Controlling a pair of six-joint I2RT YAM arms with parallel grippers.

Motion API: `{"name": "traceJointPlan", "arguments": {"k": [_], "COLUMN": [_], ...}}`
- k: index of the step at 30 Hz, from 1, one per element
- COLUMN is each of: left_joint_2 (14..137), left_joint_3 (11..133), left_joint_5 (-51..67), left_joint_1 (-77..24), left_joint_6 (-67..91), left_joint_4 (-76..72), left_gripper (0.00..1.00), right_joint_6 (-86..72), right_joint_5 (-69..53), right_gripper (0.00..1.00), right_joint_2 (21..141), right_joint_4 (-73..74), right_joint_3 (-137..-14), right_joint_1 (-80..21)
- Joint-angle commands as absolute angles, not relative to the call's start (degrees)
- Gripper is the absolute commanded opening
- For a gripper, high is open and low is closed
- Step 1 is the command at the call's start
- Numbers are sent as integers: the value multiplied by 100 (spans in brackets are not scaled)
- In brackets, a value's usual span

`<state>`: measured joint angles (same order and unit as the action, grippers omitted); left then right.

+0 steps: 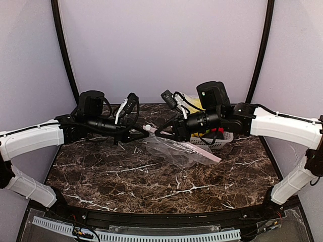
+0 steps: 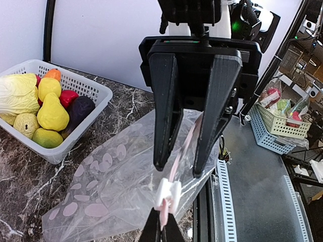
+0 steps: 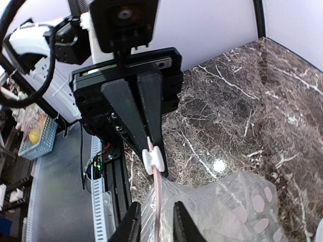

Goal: Place the food in the zip-top bag and seal the zipper
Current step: Hold the zipper food storage bag, then unzip the zipper from the zipper food storage bag.

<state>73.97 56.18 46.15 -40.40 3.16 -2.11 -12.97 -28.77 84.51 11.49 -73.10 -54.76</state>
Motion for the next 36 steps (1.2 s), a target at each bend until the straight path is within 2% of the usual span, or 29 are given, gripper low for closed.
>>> {"name": "traceJointPlan", "arguments": {"k": [1,4,18,29,34,36], "left_joint_2": [7305,7311,7408,7435,7452,7446], "left_joint_3": [5549,5555,5598,5596,5597,5591], "left_joint_5": [4817,4860,5074,5106,5112,5115], "left_joint_1": [-4069,-4069,-4069,-4069,-4065,-4069], "left_joint_6": [319,337,429,489,524,543], "left_joint_4": [-290,-290,-308,-334,-361,-384], "left_gripper": [1,1,1,1,1,1], "right_joint_6": [-1304,-1228,-967,-991,-1009,-1019], "right_joint_5": [-2904,-2947,-3092,-3437,-3541,-3527], "right_gripper": [28,37,36,21,4,1], "right_joint_2": [8333,8424,9009,9097,9064,9055], "right_joint_4": [930,919,923,767,689,683], "right_joint_3": [-7344,-7468,-8039,-8013,-7924,-7891], "right_joint_1": [-5519,-5515,-5520,-5515,-5520,-5516]}}
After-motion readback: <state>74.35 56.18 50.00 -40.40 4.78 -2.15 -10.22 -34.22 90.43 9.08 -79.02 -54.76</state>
